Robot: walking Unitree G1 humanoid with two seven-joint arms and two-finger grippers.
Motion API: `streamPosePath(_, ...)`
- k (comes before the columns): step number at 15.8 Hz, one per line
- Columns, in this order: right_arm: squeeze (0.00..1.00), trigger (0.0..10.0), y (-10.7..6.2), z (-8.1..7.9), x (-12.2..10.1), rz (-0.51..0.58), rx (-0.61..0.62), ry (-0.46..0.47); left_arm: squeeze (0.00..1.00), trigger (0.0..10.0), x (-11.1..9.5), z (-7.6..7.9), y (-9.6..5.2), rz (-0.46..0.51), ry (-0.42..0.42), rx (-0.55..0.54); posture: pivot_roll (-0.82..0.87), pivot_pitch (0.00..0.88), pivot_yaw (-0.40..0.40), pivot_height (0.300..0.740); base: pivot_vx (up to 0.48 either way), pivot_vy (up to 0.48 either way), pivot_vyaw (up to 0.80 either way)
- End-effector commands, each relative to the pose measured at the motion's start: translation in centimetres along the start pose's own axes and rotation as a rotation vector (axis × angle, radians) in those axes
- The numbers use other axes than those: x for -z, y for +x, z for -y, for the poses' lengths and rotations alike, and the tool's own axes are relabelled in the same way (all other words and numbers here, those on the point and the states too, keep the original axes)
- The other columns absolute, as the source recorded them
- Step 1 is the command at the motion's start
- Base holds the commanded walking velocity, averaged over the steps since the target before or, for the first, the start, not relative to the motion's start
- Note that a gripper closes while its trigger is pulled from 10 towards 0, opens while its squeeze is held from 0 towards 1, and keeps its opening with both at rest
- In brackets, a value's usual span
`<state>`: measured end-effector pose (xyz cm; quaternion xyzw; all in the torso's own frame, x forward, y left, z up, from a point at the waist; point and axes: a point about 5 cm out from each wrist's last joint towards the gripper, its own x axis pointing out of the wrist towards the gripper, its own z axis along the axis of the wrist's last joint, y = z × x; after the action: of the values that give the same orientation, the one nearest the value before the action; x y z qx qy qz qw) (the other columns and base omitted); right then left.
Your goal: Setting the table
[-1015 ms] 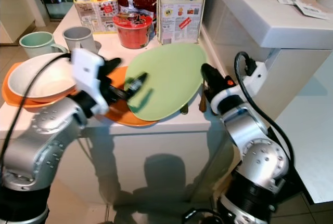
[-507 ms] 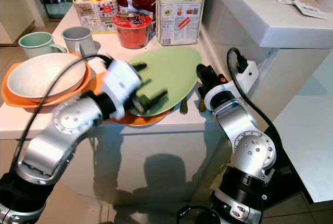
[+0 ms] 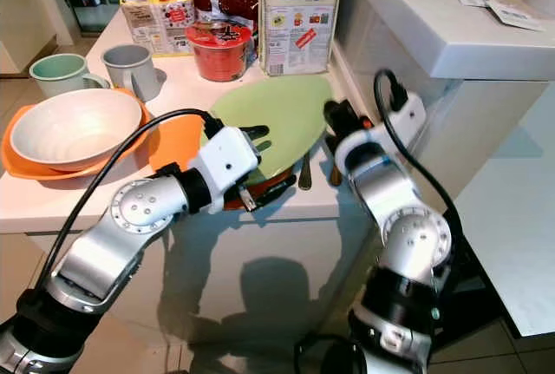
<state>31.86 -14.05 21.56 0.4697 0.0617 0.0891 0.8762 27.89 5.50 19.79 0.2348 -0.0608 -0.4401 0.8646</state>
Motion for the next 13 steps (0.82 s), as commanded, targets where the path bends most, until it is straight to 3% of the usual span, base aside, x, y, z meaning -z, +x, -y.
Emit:
streamPosePath(1,0.0,0.0,0.7,-3.2,0.6,0.002,-0.113,0.063,0.0,10.0,0.2,0.1,0.2,-0.008,0.023,0.013,0.01,0.0,-0.022,0.74,0.0,0.0,0.0)
streamPosePath(4,0.0,0.0,0.8,-3.8,0.6,0.002,-0.123,0.077,0.0,10.0,0.5,0.5,0.4,-0.024,0.05,0.028,0.0,0.0,-0.014,0.74,0.0,0.0,0.0)
streamPosePath(10,0.0,0.0,0.7,-4.4,0.6,0.002,-0.134,0.092,0.0,10.0,1.3,-2.4,0.7,-0.081,0.156,-0.198,0.0,0.0,-0.009,0.74,0.0,0.0,0.0)
streamPosePath(12,0.0,0.0,0.7,-4.4,0.6,0.004,-0.132,0.096,0.0,10.0,1.4,-2.5,0.7,-0.083,0.16,-0.209,0.0,0.0,-0.01,0.74,0.0,0.0,0.0)
streamPosePath(13,0.0,0.0,0.7,-4.4,0.5,0.004,-0.132,0.098,0.0,5.1,1.4,-2.5,0.7,-0.08,0.156,-0.209,0.0,0.0,-0.01,0.74,0.0,0.0,0.0)
